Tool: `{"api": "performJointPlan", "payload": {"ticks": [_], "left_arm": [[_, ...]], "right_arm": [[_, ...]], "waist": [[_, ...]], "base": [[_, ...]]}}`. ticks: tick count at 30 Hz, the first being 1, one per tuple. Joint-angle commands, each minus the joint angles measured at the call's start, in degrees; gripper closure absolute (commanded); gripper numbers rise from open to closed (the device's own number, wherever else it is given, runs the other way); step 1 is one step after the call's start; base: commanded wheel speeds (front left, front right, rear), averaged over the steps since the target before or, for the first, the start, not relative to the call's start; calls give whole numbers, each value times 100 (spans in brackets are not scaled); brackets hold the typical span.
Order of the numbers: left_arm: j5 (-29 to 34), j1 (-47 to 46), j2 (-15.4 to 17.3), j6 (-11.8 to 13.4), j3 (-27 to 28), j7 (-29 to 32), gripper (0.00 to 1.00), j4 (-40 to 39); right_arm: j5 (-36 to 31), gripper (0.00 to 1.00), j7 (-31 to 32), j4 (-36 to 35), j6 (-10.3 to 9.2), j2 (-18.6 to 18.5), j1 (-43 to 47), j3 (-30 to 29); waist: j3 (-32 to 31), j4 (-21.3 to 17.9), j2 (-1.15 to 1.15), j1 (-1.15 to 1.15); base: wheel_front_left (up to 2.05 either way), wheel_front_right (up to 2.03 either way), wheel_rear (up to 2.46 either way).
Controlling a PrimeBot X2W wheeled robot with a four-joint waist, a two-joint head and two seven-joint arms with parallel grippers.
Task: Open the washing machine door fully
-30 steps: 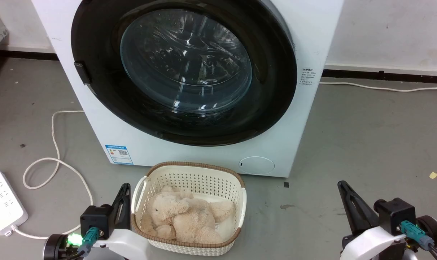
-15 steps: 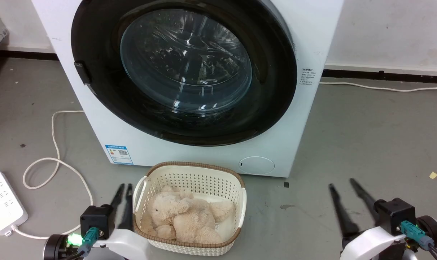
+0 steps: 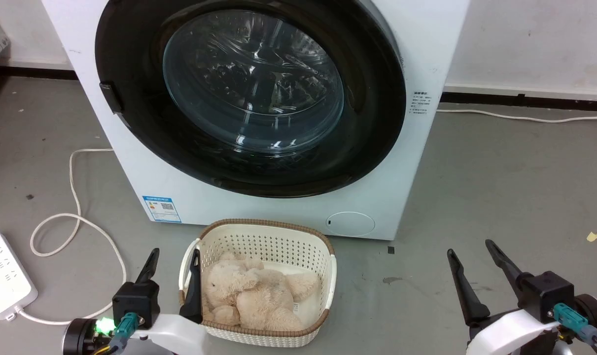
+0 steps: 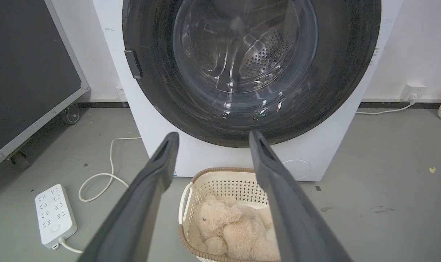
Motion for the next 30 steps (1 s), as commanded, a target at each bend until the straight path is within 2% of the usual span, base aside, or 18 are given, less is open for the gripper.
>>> {"api": "performJointPlan", "payload": {"ticks": [1, 11, 13, 14, 24, 30], "left_arm": [[-2, 24, 3, 31, -4, -65, 0, -39], [2, -36, 3, 54, -89, -209, 0, -116], [1, -53, 3, 60, -107, -233, 0, -133], [-1, -63, 3, 62, -117, -245, 0, -141], [-12, -200, 4, 90, -212, -364, 0, -234], [-19, -300, 4, 110, -260, -436, 0, -302]], "right_arm": [[75, 0, -81, -26, -1, 4, 35, -17], [126, 0, -224, -88, -2, 7, -1, -42], [146, 96, -248, -98, -2, 8, -19, -41], [151, 100, -260, -105, -2, 8, -31, -42], [292, 100, -348, -151, -3, -21, -344, -95], [667, 100, -214, -174, -4, -151, -742, -199]], "waist": [[13, 1, 0, 0], [199, 26, 0, 0], [246, 35, 0, 0], [269, 40, 0, 0], [579, 107, 0, 0], [801, 172, 0, 0]], "base": [[0, 0, 0], [0, 0, 0], [0, 0, 0], [0, 0, 0], [0, 0, 0], [0, 0, 0]]}}
